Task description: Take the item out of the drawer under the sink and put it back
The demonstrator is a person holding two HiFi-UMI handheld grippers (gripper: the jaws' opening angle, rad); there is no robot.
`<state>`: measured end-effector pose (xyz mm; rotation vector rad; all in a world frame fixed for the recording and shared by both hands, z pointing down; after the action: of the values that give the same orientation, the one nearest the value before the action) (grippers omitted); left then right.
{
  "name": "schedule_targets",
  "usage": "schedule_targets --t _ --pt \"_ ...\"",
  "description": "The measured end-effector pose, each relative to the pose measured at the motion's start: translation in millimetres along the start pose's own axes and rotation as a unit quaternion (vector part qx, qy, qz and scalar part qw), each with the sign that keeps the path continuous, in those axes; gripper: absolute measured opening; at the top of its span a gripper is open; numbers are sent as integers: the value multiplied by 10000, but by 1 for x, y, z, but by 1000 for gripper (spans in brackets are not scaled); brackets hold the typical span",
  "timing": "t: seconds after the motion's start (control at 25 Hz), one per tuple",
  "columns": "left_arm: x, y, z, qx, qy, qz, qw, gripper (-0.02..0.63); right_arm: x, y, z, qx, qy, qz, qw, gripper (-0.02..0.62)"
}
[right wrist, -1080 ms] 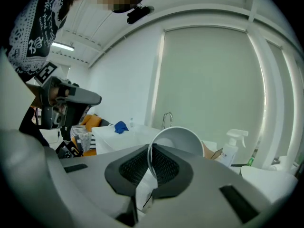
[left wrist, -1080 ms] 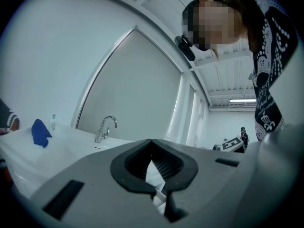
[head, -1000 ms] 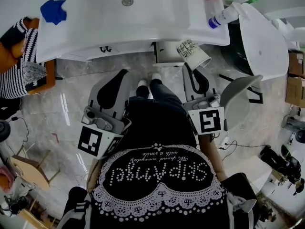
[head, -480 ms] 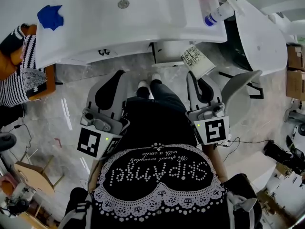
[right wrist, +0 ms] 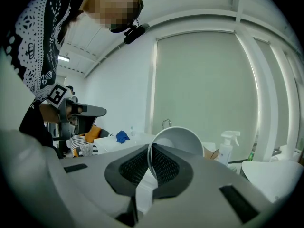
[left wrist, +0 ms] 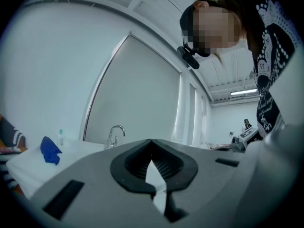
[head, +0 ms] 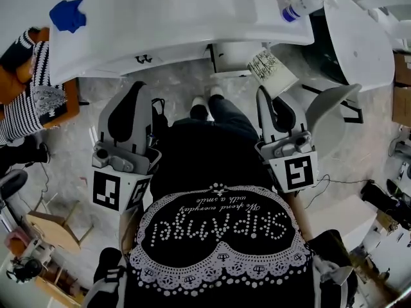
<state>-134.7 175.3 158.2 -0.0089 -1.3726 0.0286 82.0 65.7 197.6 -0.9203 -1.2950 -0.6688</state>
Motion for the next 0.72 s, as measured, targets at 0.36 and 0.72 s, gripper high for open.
schedule_targets --t 0.36,0.72 --pt "-6 16 9 -200 -184 -129 9995 5 -2 -3 7 -163 -17 -30 9999 26" --pt "-8 23 7 -151 -186 -96 9997 5 5 -2 9 -153 -78 55 9998 26"
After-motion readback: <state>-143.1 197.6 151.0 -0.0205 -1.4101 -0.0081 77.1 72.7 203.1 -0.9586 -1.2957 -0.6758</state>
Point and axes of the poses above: the fingertips, and each gripper's own axes: y backward along the fingers, z to its left, x out of its underside, the point moved 5 cm from there along y, backward along the fingers, and after that the axes turned 1 degree about x, right-handed, at the moved point
